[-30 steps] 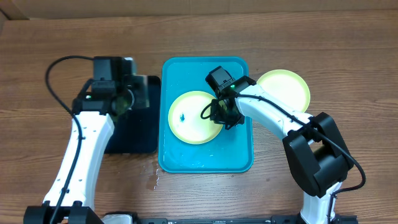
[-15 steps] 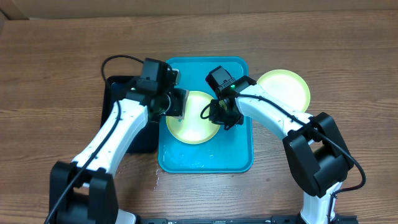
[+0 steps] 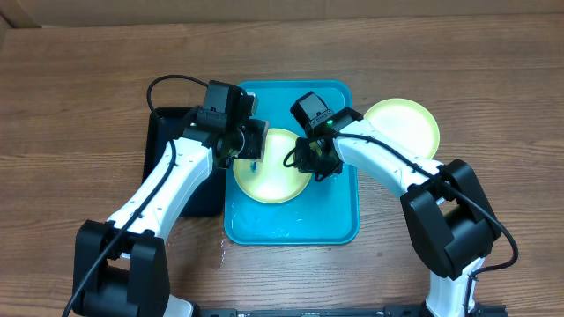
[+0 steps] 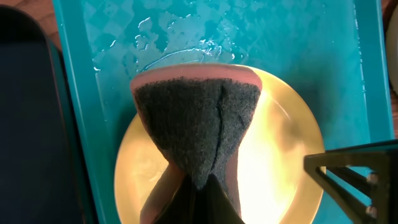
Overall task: Clean dirty plates on tray and stack at the side
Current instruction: 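Lift the sponge with the left gripper and move it over the yellow plate, then scrub the yellow plate with the sponge while the right gripper holds its rim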
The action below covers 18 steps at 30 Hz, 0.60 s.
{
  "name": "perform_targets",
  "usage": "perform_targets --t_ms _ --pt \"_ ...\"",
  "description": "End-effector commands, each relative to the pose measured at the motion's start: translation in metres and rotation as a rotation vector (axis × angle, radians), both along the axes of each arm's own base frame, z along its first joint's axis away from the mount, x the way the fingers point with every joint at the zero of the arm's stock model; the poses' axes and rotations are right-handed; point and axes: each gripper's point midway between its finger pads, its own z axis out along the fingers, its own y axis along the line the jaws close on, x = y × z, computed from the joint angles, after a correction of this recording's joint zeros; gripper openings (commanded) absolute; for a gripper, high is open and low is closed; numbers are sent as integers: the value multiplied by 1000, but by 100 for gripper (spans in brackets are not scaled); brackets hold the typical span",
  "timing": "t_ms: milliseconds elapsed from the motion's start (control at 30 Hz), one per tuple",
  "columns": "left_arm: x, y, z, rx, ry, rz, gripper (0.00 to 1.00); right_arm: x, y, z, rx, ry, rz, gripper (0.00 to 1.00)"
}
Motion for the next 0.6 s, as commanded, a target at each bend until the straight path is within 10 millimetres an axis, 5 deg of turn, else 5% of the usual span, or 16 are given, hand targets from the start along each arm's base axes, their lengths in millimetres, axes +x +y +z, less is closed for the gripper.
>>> perform_targets --t_ms 0,133,300,433,567 --pt "4 1 2 11 -3 15 4 -2 -1 -2 -4 9 0 16" --pt "-1 3 -2 19 26 16 4 -2 -1 -3 -5 10 0 4" --pt "-5 4 -4 13 53 46 4 -3 -1 -3 -5 11 0 4" --pt "-10 6 -7 13 84 74 4 -3 -1 -3 -6 12 0 29" --pt "-16 7 -9 11 115 99 4 -3 -1 -3 -5 11 0 33"
